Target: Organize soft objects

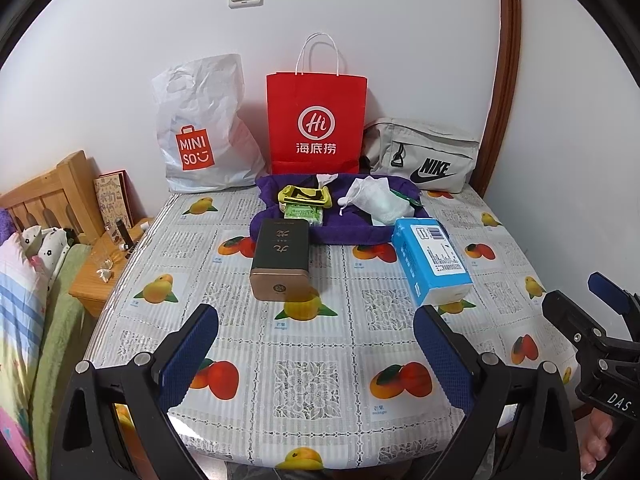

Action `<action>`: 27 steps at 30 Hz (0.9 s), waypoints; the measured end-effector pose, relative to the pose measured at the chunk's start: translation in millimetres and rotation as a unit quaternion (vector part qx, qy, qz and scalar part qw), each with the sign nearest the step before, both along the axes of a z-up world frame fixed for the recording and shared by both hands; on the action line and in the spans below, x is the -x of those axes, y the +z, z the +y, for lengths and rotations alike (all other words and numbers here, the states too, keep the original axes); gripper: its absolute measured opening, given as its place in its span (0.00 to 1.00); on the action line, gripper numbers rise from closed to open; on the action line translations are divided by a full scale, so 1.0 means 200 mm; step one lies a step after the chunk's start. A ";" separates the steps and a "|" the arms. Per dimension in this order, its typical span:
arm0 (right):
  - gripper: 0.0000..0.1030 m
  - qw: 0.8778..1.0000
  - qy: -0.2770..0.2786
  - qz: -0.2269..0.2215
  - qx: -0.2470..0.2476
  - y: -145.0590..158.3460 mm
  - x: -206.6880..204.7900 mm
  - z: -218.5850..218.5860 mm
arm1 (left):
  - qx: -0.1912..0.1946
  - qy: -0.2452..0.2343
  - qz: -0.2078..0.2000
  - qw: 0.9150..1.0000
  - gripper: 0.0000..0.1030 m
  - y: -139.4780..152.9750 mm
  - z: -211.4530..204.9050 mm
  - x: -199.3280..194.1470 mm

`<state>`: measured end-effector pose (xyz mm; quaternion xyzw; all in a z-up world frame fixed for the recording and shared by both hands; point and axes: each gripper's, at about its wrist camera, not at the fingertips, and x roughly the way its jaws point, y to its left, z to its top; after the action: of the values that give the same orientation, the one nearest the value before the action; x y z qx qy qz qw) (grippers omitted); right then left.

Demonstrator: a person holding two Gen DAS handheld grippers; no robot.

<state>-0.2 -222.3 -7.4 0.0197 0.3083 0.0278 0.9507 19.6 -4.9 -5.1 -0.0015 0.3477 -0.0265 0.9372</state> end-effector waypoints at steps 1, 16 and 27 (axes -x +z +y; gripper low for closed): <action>1.00 1.000 0.000 0.000 0.000 0.00 0.00 0.00 | 0.000 0.000 0.000 1.000 0.96 0.00 0.00 0.00; 1.00 1.000 0.000 0.000 0.000 0.00 0.00 -0.01 | 0.001 0.000 0.000 1.000 0.96 0.00 0.00 0.00; 1.00 1.000 0.001 0.000 0.000 0.01 0.00 -0.01 | 0.000 0.000 -0.001 1.000 0.96 0.01 -0.01 0.01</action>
<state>-1.1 -223.5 -5.7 0.0193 0.3086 0.0289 0.9506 17.7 -6.4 -2.4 -0.0019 0.3469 -0.0267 0.9375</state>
